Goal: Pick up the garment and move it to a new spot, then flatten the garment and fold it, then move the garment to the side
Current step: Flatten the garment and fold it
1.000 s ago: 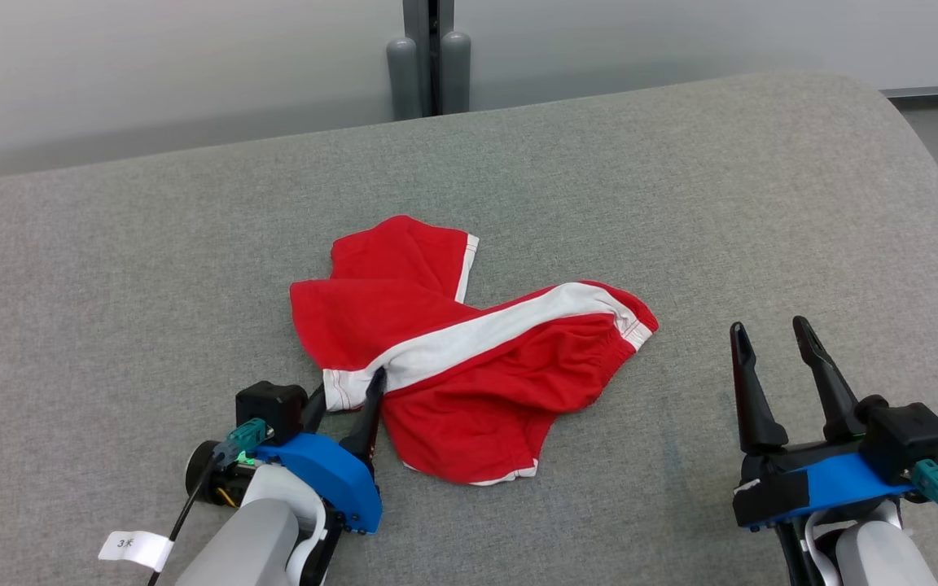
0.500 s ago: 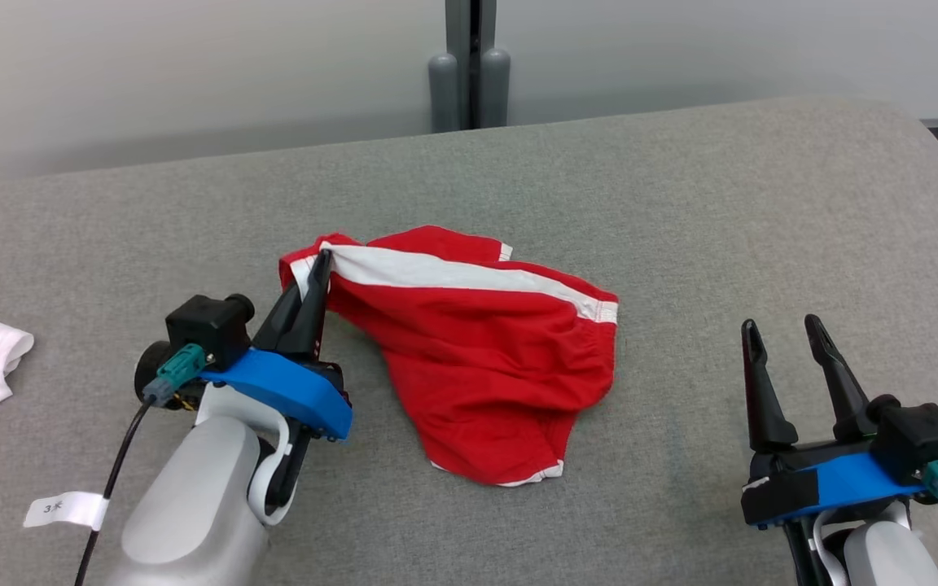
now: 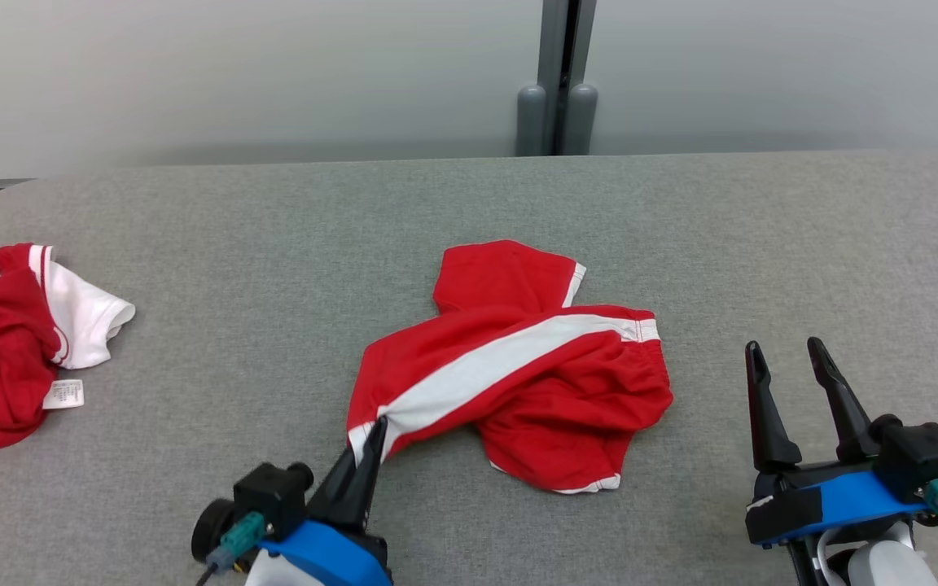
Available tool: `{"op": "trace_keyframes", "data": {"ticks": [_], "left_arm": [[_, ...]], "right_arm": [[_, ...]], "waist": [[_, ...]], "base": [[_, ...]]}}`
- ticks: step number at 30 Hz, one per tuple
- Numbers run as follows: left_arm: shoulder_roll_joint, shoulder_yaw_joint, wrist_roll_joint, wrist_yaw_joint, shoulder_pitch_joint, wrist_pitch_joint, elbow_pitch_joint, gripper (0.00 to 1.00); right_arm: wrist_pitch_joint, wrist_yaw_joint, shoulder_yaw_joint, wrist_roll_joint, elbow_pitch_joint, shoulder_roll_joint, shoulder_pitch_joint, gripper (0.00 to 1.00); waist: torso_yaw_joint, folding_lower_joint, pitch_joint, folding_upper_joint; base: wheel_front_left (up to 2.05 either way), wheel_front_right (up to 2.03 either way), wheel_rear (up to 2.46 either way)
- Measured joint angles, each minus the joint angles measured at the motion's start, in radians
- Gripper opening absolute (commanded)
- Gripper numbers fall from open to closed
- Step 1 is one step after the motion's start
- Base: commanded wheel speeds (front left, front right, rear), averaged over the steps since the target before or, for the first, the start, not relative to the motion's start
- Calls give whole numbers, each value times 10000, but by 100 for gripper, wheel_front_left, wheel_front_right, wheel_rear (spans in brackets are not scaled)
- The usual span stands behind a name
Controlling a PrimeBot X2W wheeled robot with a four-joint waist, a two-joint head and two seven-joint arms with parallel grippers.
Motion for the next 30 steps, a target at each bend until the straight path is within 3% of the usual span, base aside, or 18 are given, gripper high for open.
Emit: {"op": "trace_keyframes", "data": {"ticks": [13,14,15,22,30], "left_arm": [[-384,-708,-387,-2,1290,0,1310,0],[-426,-711,-408,-2,1290,2,1396,18],[-487,-550,-424,-4,1233,2,1392,99],[-422,412,-86,105,1108,0,702,100],[-516,2357,894,314,1370,0,-1108,100]], "right_arm": [[0,0,105,-35,130,4,18,100],[0,0,111,-35,140,4,20,100],[0,0,107,-36,150,4,22,100],[0,0,54,-92,171,4,34,100],[2,0,25,-92,180,2,54,100]], "waist": [[576,0,-68,0],[582,0,-78,0],[597,0,-101,0],[638,0,-166,0],[544,0,-239,0]], "base": [[0,0,0],[0,0,0],[0,0,0],[0,0,0],[0,0,0]]}}
